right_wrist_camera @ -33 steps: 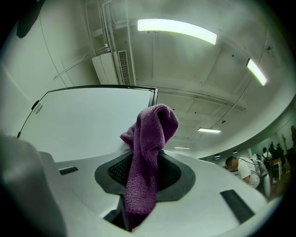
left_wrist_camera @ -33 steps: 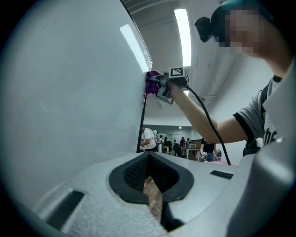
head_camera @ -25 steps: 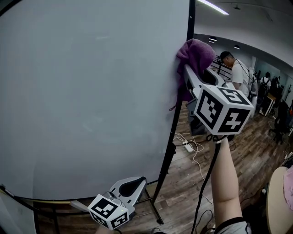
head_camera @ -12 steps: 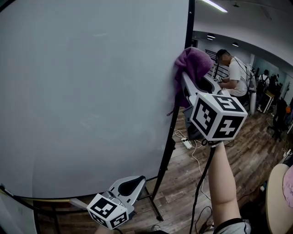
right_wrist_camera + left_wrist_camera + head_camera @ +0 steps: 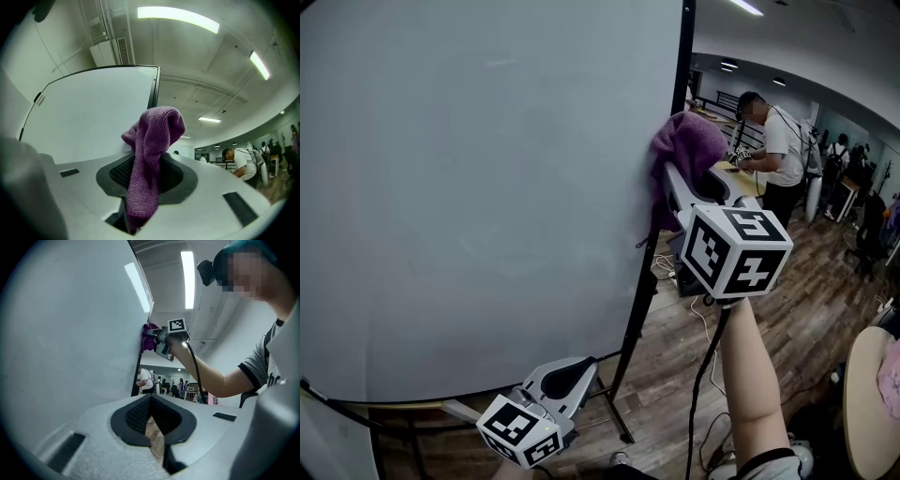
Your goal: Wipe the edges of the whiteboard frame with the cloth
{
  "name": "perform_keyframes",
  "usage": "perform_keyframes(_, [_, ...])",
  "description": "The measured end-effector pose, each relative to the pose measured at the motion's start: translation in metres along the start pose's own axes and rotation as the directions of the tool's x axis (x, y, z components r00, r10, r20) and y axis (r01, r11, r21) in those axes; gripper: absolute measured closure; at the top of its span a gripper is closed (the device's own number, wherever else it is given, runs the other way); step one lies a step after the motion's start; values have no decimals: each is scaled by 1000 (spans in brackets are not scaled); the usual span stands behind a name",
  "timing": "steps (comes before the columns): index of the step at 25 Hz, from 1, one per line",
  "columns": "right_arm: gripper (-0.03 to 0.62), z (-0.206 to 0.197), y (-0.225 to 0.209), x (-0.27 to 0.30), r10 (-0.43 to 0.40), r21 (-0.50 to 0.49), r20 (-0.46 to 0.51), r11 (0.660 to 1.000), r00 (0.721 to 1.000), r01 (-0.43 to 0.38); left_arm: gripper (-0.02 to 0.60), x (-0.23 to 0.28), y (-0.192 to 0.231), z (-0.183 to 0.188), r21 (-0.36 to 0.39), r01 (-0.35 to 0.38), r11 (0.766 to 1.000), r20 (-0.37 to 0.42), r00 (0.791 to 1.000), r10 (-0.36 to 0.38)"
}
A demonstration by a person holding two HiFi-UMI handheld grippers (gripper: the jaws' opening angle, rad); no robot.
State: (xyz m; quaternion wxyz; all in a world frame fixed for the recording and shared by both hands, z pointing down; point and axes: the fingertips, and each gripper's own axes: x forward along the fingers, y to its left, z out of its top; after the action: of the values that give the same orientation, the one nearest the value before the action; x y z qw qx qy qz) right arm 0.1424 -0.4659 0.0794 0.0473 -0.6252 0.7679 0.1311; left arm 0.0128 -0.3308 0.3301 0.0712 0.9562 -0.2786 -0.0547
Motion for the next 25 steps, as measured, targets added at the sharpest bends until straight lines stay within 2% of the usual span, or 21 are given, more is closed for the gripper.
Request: perform_keyframes(25, [480, -90, 10, -23, -21, 33, -151, 999, 988, 26, 565, -14, -19, -23, -43, 31, 999, -23, 999, -32])
